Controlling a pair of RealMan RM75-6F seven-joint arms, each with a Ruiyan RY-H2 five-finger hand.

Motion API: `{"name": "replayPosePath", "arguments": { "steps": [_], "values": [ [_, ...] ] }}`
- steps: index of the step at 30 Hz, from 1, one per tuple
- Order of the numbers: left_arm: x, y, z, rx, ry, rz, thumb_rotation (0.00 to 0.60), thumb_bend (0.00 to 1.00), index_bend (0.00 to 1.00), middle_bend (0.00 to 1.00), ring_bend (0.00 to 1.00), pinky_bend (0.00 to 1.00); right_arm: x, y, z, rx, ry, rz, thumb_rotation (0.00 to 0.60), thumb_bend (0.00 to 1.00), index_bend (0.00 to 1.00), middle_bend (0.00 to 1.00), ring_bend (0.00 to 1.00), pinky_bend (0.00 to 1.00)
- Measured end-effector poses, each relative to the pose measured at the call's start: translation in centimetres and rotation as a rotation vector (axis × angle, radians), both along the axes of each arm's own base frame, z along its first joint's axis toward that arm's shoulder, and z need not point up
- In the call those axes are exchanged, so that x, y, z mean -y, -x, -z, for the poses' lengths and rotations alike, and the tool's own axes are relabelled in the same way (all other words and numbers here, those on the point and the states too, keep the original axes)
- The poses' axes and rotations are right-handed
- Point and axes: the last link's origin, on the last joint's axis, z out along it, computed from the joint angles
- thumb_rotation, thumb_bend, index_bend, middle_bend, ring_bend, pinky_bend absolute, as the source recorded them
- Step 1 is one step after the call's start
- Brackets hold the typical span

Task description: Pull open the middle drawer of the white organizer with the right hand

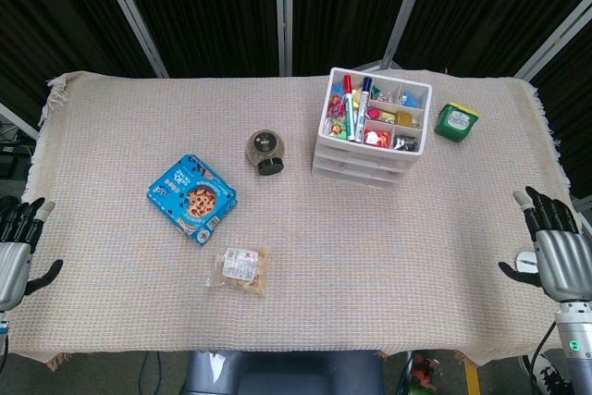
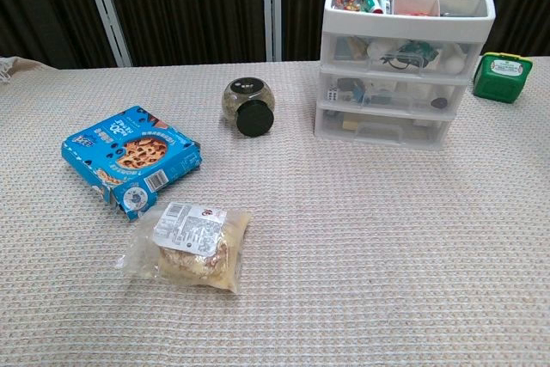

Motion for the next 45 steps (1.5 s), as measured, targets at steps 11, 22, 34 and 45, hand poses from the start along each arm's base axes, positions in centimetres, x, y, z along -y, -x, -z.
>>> {"name": "replayPosePath", "arguments": {
  "steps": [11,22,34,45],
  "values": [
    [-0.1,0.0,0.0,-0.001,0.001,-0.001,0.600,0.32,0.00,0.00,0.00,0.00,0.0,-0.1,0.1,0.006,-0.004,-0.001,0.600,0.00,0.00,0.00,0.00,0.00],
    [-0.1,0.0,0.0,0.001,0.003,-0.005,0.600,0.32,0.00,0.00,0.00,0.00,0.3,0.0,0.9,0.014,-0.037,0.009,0.600,0.00,0.00,0.00,0.00,0.00],
    [-0.1,0.0,0.0,0.000,0.003,-0.005,0.600,0.32,0.00,0.00,0.00,0.00,1.2,-1.5,1.7,0.298,-0.030,0.052,0.600,0.07,0.11,0.61,0.63,0.44],
    [-0.1,0.0,0.0,-0.001,0.000,-0.006,0.600,0.32,0.00,0.00,0.00,0.00,3.6,-4.4,5.0,0.915,-0.280,0.310,0.600,0.21,0.11,0.75,0.76,0.48]
  ]
}}
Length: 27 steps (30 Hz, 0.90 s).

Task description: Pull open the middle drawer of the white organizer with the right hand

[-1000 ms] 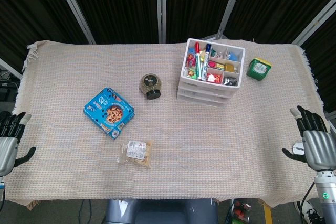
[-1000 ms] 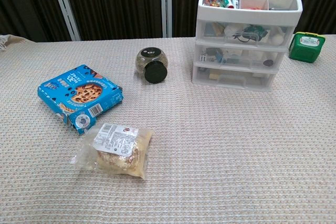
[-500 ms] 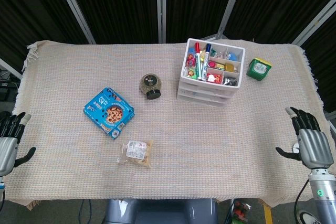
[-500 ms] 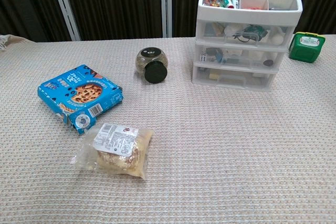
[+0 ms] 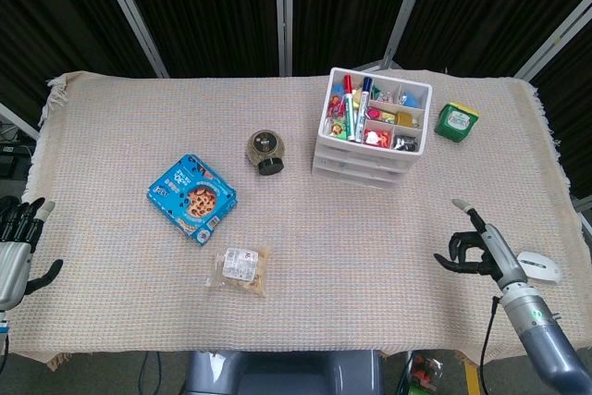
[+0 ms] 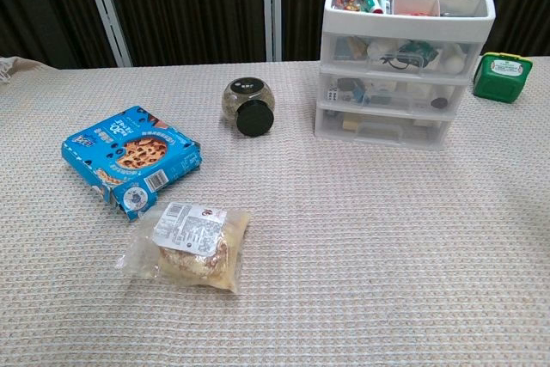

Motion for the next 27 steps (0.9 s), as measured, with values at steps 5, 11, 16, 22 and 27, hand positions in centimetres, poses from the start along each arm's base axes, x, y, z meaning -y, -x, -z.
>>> {"name": "replayPosePath", "arguments": {
  "steps": [5,11,16,22,27],
  "values": [
    [0.0,0.0,0.0,0.001,0.000,0.000,0.600,0.32,0.00,0.00,0.00,0.00,1.7,-1.8,0.9,0.196,-0.042,0.082,0.600,0.26,0.11,0.82,0.83,0.57],
    [0.0,0.0,0.0,0.002,0.002,0.001,0.600,0.32,0.00,0.00,0.00,0.00,3.0,-3.0,2.4,0.294,-0.093,0.131,0.600,0.28,0.10,0.84,0.86,0.60],
    [0.0,0.0,0.0,0.003,0.003,0.001,0.600,0.32,0.00,0.00,0.00,0.00,3.7,-3.2,3.5,0.324,-0.112,0.161,0.600,0.28,0.10,0.84,0.86,0.60],
    [0.0,0.0,0.0,0.002,0.005,0.000,0.600,0.32,0.00,0.00,0.00,0.00,4.8,-3.8,5.4,0.356,-0.128,0.197,0.600,0.28,0.11,0.84,0.86,0.60],
    [-0.1,0.0,0.0,0.002,0.006,-0.001,0.600,0.32,0.00,0.00,0.00,0.00,5.6,-4.1,6.7,0.383,-0.132,0.229,0.600,0.29,0.13,0.84,0.86,0.60]
  ]
}}
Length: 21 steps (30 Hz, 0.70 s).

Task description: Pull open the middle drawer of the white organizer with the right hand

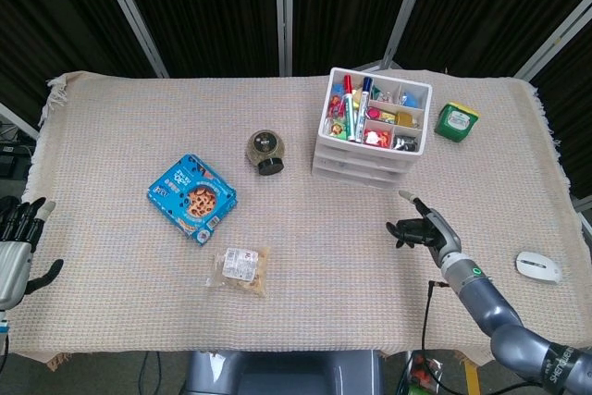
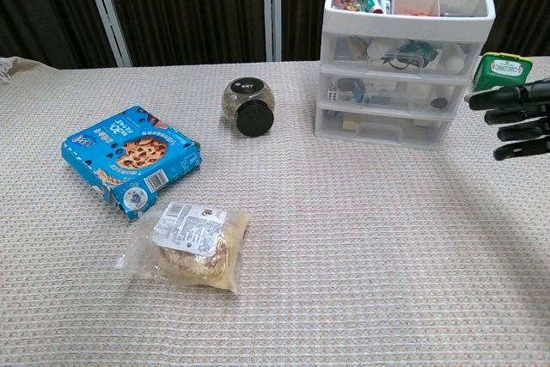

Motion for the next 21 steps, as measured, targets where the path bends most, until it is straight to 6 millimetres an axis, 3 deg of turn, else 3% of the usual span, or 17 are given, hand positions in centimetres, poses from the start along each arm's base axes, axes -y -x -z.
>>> {"name": "replayPosePath", "arguments": {
  "steps": [21],
  "values": [
    [-0.3,0.0,0.0,-0.001,0.009,-0.006,0.600,0.32,0.00,0.00,0.00,0.00,2.9,-4.5,4.9,0.260,-0.049,0.117,0.600,0.29,0.17,0.84,0.86,0.60]
  ]
}}
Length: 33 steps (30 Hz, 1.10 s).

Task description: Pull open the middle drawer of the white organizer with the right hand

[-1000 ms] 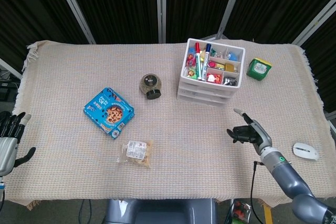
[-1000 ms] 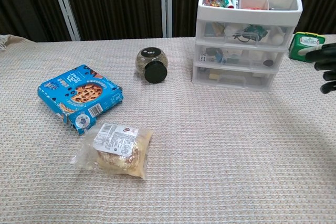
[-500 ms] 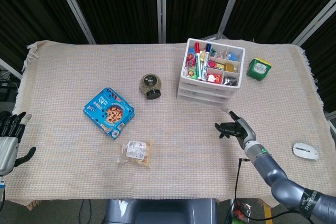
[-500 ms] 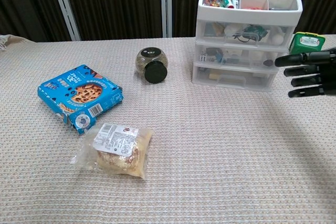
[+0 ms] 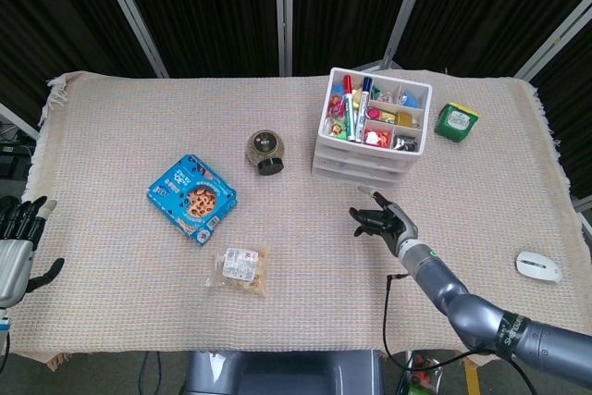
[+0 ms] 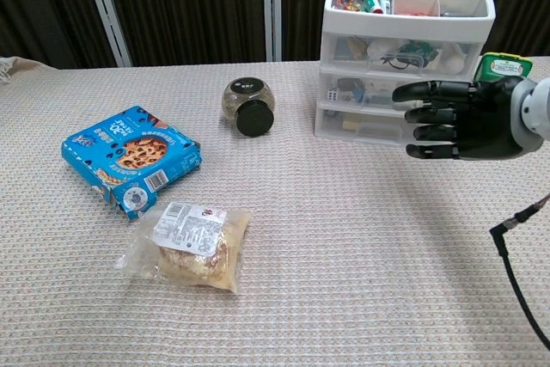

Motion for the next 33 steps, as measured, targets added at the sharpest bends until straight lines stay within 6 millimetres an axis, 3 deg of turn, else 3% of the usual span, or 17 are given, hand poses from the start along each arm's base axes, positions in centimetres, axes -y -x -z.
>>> {"name": "replayPosePath", "arguments": {
  "steps": [6,33],
  "values": [
    [0.0,0.0,0.0,0.001,0.001,0.001,0.600,0.32,0.00,0.00,0.00,0.00,0.7,-0.2,0.6,0.108,-0.003,0.072,0.600,0.30,0.17,0.84,0.86,0.60],
    [0.0,0.1,0.0,0.005,0.006,0.001,0.600,0.32,0.00,0.00,0.00,0.00,3.7,-0.4,3.6,0.138,0.012,0.161,0.600,0.33,0.20,0.84,0.86,0.59]
  ]
}}
